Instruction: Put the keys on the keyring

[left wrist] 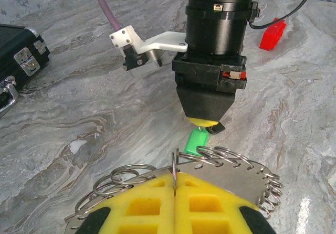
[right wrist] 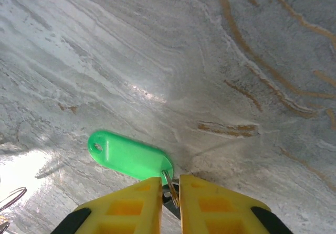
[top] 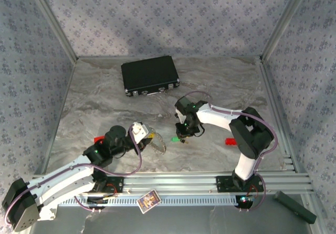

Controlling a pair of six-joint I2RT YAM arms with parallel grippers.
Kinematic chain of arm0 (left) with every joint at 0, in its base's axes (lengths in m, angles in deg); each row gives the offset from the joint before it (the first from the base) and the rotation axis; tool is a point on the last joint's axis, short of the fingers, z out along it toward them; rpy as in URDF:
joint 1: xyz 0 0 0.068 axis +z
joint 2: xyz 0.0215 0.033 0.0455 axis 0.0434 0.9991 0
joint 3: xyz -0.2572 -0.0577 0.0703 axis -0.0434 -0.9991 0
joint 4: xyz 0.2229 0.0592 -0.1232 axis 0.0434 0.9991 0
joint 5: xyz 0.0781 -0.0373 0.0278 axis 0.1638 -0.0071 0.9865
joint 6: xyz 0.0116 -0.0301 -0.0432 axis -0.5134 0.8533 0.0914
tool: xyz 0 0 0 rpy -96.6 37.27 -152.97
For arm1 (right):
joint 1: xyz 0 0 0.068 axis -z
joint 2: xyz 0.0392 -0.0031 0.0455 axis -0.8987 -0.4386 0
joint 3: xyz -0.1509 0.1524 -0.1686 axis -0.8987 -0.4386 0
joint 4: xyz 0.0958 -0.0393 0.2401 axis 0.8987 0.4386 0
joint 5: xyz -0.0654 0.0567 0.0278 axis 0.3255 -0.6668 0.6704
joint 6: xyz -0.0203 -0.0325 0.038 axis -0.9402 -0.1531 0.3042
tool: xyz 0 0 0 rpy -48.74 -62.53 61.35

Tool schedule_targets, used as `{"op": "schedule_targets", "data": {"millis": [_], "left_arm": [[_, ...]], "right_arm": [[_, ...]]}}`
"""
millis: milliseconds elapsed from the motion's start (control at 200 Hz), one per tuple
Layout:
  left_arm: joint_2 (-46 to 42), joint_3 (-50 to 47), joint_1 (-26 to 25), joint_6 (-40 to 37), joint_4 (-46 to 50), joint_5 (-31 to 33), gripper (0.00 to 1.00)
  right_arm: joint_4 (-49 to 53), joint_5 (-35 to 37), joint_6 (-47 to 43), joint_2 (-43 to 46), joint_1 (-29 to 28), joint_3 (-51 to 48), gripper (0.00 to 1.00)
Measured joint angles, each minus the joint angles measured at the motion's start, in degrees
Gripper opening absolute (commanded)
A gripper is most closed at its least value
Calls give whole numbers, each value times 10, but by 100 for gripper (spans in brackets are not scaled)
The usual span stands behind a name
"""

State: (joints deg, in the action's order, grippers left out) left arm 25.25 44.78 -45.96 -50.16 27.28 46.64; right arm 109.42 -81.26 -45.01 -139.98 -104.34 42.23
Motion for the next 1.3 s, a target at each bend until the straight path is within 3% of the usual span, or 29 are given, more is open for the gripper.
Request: {"op": "schedule_targets", "data": {"millis": [375,570,750,979,1299], "left_arm": [[0,0,0,0,0,-2,0],[0,0,0,0,0,-2,0],[0,0,0,0,0,-2,0],[0,0,0,0,0,-2,0],[0,0,0,11,-2,-2,0]], "right_arm": [[0,-1,-2,-3,0,4,15],[2,-1,-2,-8,0,4,11],[5,-4,-10,-8,0,6,0],[10,-5,-14,-6,5,7,0],[0,18,-54,109,-18,2,0]]}}
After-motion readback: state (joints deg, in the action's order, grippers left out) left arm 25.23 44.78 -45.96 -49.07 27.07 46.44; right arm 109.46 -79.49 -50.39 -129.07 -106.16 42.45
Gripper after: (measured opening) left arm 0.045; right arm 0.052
